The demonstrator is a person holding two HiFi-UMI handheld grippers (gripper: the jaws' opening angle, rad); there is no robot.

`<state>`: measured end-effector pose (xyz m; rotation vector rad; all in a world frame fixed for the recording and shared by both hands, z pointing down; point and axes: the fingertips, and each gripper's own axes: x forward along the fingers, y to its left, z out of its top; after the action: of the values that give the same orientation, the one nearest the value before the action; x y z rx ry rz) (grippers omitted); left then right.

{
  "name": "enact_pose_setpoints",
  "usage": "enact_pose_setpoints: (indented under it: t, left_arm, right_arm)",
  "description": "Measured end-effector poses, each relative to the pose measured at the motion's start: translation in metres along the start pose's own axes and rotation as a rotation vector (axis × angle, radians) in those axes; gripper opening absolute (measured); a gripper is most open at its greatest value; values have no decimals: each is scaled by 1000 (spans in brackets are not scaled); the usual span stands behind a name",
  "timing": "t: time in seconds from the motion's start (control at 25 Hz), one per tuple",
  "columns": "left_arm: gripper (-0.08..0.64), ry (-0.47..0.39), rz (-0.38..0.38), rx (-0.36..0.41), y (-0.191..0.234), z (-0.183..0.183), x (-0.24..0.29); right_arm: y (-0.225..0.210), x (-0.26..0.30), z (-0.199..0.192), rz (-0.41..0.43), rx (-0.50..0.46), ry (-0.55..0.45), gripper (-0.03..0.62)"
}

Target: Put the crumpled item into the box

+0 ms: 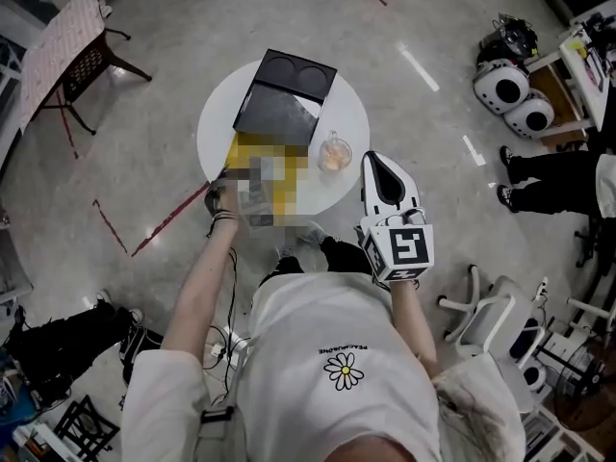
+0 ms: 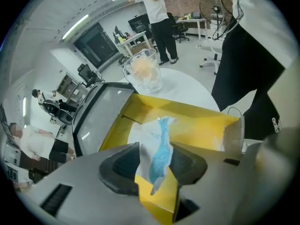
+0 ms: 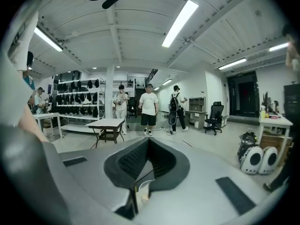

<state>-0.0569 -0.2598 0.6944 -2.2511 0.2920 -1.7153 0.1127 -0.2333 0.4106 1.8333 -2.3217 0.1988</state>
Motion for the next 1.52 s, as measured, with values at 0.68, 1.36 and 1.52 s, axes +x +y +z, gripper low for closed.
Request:
enact_pose_setpoints:
  t: [0.68,1.36,1.52]
  left_arm:
    - [328,-262,-5,-379,51,46,-71]
    - [2,-909,760,-858,157,71,-325]
    - [2,-909,819,-934,138,58,-325]
  right_arm:
    - [17,5,6,74,-11,-25,3]
    - [42,32,43,170,-75,-128,3]
    - [48,35,45,191,-92,-134,3]
